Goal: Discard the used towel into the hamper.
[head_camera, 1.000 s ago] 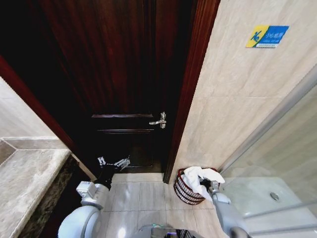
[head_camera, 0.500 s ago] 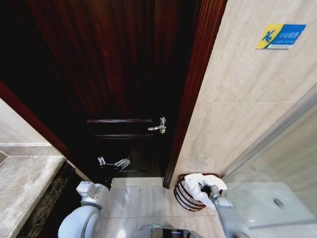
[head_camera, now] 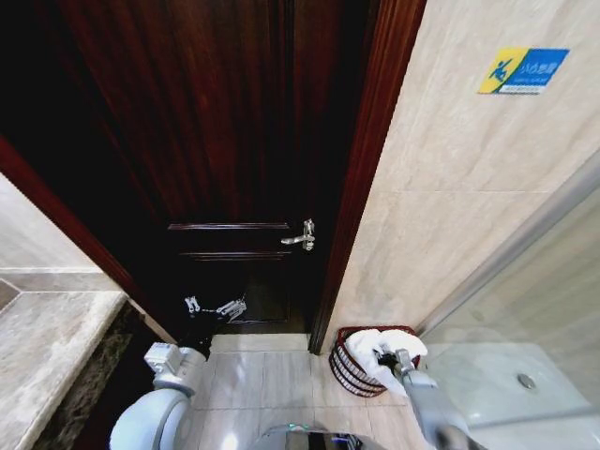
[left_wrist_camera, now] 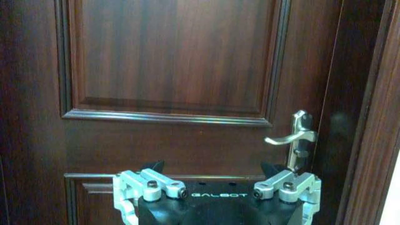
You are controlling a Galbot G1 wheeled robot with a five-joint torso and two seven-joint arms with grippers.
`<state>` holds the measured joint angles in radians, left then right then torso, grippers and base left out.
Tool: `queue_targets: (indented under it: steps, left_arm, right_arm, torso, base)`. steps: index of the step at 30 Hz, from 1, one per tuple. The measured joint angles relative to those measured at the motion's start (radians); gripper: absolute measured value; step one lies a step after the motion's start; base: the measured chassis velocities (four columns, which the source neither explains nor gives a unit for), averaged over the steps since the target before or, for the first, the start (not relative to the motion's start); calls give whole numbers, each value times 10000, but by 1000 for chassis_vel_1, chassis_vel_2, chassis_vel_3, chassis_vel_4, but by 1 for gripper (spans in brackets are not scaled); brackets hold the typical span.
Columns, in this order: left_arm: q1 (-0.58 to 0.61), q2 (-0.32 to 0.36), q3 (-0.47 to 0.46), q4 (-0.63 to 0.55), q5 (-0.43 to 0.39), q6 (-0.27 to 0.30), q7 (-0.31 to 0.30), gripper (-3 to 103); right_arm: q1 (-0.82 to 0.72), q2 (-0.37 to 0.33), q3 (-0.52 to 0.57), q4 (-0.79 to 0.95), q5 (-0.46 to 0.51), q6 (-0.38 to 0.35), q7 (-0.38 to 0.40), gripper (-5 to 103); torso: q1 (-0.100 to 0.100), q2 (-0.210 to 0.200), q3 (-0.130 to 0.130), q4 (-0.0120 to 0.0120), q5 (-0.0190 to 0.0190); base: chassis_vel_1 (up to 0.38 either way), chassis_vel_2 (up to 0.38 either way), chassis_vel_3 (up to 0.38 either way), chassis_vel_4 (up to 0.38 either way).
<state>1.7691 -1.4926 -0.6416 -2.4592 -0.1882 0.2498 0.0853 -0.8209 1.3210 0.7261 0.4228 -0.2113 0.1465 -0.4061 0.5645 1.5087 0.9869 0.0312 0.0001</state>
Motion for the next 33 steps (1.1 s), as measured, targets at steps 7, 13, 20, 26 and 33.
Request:
queue_targets:
  steps: [7, 13, 20, 26, 33]
  left_arm:
    - [-1, 0, 0, 0, 0, 0, 0, 100]
    - [0, 0, 0, 0, 0, 0, 0, 100]
    - [0, 0, 0, 0, 0, 0, 0, 100]
    - [0, 0, 0, 0, 0, 0, 0, 100]
    - [-1, 0, 0, 0, 0, 0, 0, 100]
  right_arm:
    - [-131, -62, 0, 134, 34, -31, 36, 10]
    - [-66, -174, -13, 0, 173, -136, -16, 10]
    - [419, -323, -55, -587, 134, -281, -332, 10]
    - [900, -224, -51, -1143, -377, -320, -345, 10]
    - [1177, 69, -74, -1431, -614, -407, -241, 10]
  torso:
    - [-158, -334, -182, 0, -1]
    - [-358, -767, -414, 0, -2]
    - [-564, -1205, -647, 0, -2]
    - [-750, -1616, -870, -1, -4]
    - [-955, -2052, -1104, 0, -1]
  base:
    - [0, 0, 0, 0]
    - [0, 0, 0, 0]
    - [0, 0, 0, 0]
    - [0, 0, 0, 0]
    - [0, 0, 0, 0]
